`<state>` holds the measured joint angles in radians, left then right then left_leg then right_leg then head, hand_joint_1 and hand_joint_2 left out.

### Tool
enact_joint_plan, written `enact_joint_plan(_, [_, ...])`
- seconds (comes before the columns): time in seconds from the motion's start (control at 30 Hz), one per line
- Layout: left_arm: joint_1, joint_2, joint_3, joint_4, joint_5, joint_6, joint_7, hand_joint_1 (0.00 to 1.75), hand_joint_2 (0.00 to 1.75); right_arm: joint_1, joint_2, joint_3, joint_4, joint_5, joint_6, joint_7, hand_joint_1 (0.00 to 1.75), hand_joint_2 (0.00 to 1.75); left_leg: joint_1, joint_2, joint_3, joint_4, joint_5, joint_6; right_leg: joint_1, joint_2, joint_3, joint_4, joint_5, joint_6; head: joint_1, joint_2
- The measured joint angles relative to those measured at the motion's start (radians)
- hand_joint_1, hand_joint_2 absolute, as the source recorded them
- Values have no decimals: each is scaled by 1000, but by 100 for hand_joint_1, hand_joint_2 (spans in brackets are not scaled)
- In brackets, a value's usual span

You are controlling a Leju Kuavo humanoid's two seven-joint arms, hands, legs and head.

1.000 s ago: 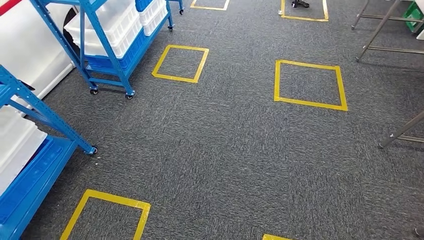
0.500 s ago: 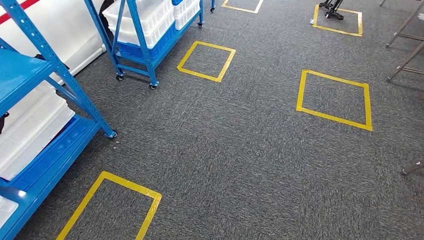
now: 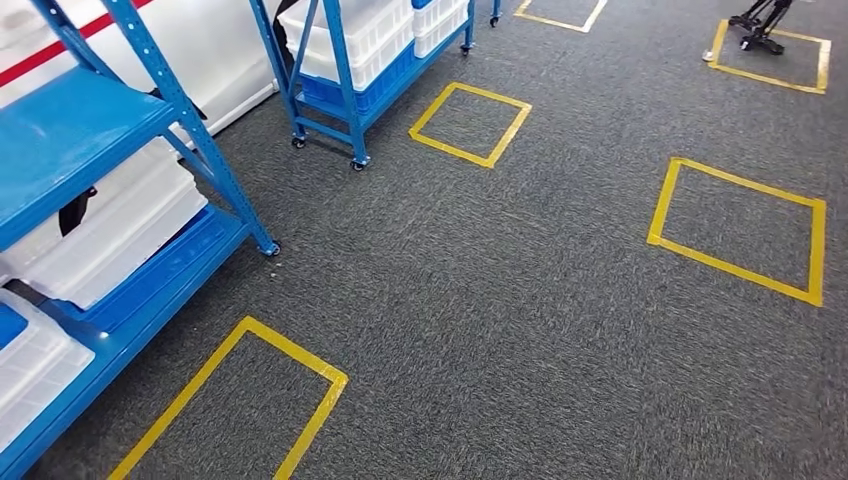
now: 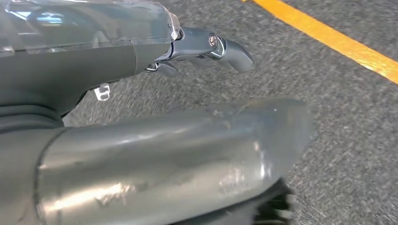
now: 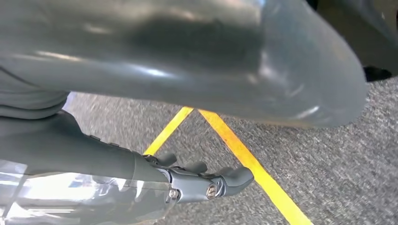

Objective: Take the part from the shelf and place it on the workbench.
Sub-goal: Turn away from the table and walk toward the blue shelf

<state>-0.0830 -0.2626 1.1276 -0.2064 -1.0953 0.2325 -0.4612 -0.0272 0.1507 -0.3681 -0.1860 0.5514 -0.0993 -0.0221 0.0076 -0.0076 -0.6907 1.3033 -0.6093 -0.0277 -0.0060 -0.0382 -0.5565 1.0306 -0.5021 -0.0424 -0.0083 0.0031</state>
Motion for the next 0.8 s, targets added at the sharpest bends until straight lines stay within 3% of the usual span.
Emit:
enact_joint_plan(0.03, [1,0,0,0,-1,1,0,0,0,0,0,0,0,1,0,0,0,0,1,1,3,-3,11,0,1,-13,0,0,-1,0,0,0])
enact_joint_plan(0.07, [2,0,0,0,-1,3,0,0,0,-1,0,0,0,3,1,0,0,0,1,6,26,-43,38,1,2,-25,1,0,-1,0,0,0])
enact_joint_plan(0.13, [1,0,0,0,-1,5,0,0,0,-1,0,0,0,5,1,0,0,0,-4,44,102,-185,100,10,5,-46,5,1,-4,4,0,0])
enact_joint_plan(0.2, [-2,0,0,0,-1,5,0,0,0,-1,0,0,0,8,2,0,0,0,-13,76,145,-274,124,23,8,-65,10,2,-7,12,0,0])
enact_joint_plan(0.23, [-3,0,0,0,0,5,0,0,0,-1,0,0,0,10,2,0,0,0,-18,75,147,-285,123,28,8,-74,12,1,-8,16,1,0])
enact_joint_plan(0.3, [1,0,0,0,1,6,3,0,0,-5,0,0,0,11,2,0,0,0,-17,53,149,-294,131,40,5,-89,17,-1,-10,28,1,0])
enact_joint_plan(0.37, [4,0,0,0,2,7,6,0,0,-6,0,0,0,12,4,1,0,0,-12,35,158,-310,143,49,5,-65,15,11,-23,39,3,0])
enact_joint_plan(0.4, [4,-1,0,0,2,7,8,0,0,-6,-1,0,-1,12,8,1,0,0,-10,28,161,-315,148,54,5,-38,4,34,-41,42,5,0])
enact_joint_plan(0.5, [0,-1,0,0,-1,4,13,0,0,-1,-8,0,-1,13,20,1,0,0,-12,1,155,-316,152,62,2,24,-73,192,-122,43,7,0])
enact_joint_plan(0.57, [2,0,0,0,3,-5,18,0,0,2,-11,0,-1,13,13,3,0,0,-12,-27,154,-313,152,62,-3,34,-110,261,-131,45,8,0])
enact_joint_plan(0.6, [3,0,1,0,7,-10,23,0,0,3,-11,0,-1,12,9,4,0,0,-11,-41,154,-311,151,60,-6,36,-103,240,-106,47,7,0])
enact_joint_plan(0.63, [3,0,3,0,13,-16,31,0,0,3,-11,-1,-1,12,5,5,0,0,-9,-55,155,-307,149,57,-11,42,-78,186,-68,49,8,0])
enact_joint_plan(0.7, [1,0,9,0,23,-27,60,0,0,4,-11,-1,0,13,4,7,0,0,-7,-80,149,-292,142,46,-18,80,-24,67,-14,51,8,0])
enact_joint_plan(0.77, [-1,0,16,0,27,-40,95,0,0,3,-10,-1,2,15,8,8,0,0,-6,-98,140,-282,137,32,-18,102,-5,19,-4,46,9,0])
enact_joint_plan(0.8, [-1,1,20,0,27,-46,109,0,0,1,-10,-1,2,17,12,9,0,0,-5,-105,137,-280,137,26,-15,93,-6,19,-3,39,9,0])
